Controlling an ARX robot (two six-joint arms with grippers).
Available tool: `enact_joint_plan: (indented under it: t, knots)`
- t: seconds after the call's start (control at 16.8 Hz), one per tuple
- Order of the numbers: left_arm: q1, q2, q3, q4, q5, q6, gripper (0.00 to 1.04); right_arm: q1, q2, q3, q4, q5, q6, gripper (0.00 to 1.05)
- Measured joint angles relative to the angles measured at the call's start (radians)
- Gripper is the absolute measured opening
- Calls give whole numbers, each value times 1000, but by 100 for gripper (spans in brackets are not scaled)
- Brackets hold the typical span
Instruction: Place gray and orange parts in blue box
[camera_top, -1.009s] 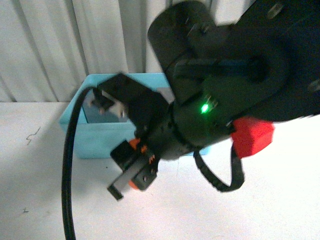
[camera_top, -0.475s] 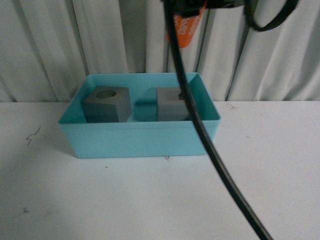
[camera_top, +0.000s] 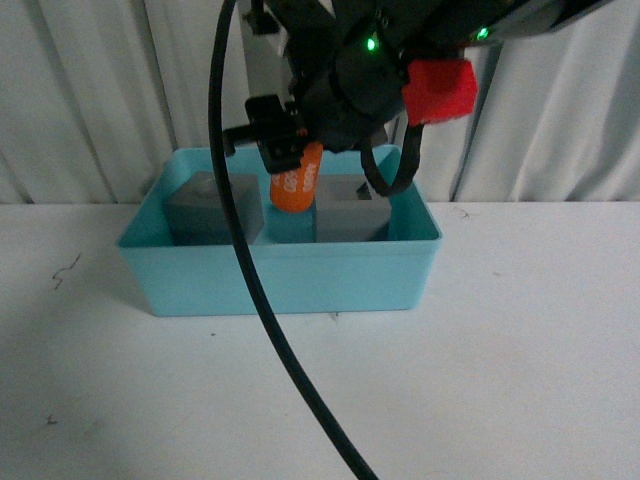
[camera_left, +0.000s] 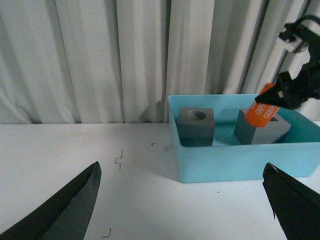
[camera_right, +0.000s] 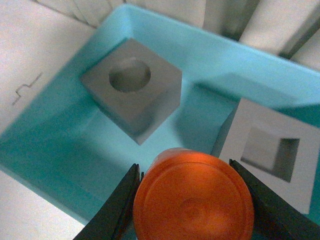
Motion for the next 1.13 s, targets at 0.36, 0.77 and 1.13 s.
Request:
enact_joint_plan:
  t: [0.36,0.77,1.13]
  knots:
    - [0,0,0,0,0,0,98,21,166,130,-23,49,71,48]
    - [0,0,0,0,0,0,98,46,347,354,-136,133,170,48]
    - [0,0,0,0,0,0,98,65,380,427,-150,149,213,75]
